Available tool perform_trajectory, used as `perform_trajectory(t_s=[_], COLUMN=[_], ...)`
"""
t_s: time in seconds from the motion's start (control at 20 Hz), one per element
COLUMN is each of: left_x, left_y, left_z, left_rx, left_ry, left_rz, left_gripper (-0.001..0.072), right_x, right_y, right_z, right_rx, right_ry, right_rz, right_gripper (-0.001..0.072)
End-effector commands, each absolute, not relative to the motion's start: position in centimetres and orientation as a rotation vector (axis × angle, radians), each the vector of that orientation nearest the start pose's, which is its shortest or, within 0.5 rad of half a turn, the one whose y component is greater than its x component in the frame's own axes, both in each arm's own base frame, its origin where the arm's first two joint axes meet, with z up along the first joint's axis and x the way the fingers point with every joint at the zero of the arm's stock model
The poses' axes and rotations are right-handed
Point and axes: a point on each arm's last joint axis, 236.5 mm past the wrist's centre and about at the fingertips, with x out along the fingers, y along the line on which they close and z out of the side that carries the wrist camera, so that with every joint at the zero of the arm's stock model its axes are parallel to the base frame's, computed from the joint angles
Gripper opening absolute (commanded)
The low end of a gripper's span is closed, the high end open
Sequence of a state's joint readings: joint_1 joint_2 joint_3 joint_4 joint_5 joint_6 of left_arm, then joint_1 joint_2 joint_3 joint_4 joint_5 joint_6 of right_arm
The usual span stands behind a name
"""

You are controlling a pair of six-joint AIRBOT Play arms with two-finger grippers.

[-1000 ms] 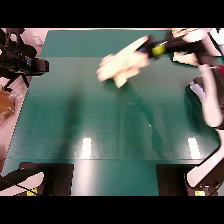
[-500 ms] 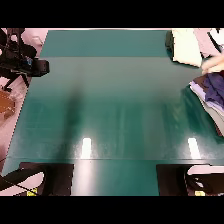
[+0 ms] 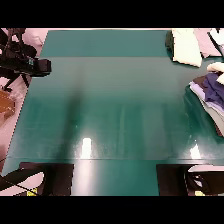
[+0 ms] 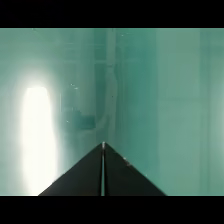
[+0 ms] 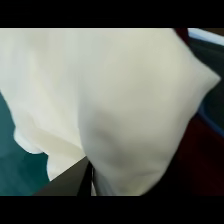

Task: Fold the shirts.

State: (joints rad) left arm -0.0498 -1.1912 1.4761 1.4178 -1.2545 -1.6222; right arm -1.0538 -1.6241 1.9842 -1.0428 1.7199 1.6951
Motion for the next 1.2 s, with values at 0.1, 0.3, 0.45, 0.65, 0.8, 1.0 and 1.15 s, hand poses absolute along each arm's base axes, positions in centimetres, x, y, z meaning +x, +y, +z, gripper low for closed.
perform_trajectory(t_s=[0.1, 0.3, 0.45, 0.65, 0.8, 1.0, 1.15], left_x=[40.2, 40.2, 40.2, 40.3, 40.3, 40.3, 40.3], left_y=[-6.3, -6.4, -6.4, -6.4, -6.4, -6.4, -6.4], left_z=[15.7, 15.7, 15.7, 15.7, 15.7, 15.7, 15.7], left_rx=[-0.164, -0.169, -0.169, -0.169, -0.167, -0.167, -0.167], left_ry=[1.013, 1.013, 1.01, 1.009, 1.008, 1.008, 1.008], left_rz=[-0.161, -0.162, -0.162, -0.162, -0.163, -0.163, -0.163], left_gripper=[0.0023, 0.0023, 0.0023, 0.0023, 0.0023, 0.0023, 0.0023], right_x=[29.7, 29.5, 33.6, 39.0, 39.3, 33.5, 29.5], right_y=[-31.4, -33.3, -26.8, -8.1, 10.8, 30.5, 36.7], right_z=[14.9, 25.3, 35.2, 42.0, 43.3, 41.3, 36.8], right_rx=[0.924, 0.856, 0.916, 0.832, 0.744, 0.639, 0.581], right_ry=[1.055, 0.661, 0.306, 0.263, 0.318, 0.371, 0.561], right_rz=[-0.477, -0.486, -0.155, 0.362, 0.769, 1.177, 1.35], right_gripper=[0.0353, 0.0477, 0.0476, 0.0473, 0.0473, 0.0437, 0.0268])
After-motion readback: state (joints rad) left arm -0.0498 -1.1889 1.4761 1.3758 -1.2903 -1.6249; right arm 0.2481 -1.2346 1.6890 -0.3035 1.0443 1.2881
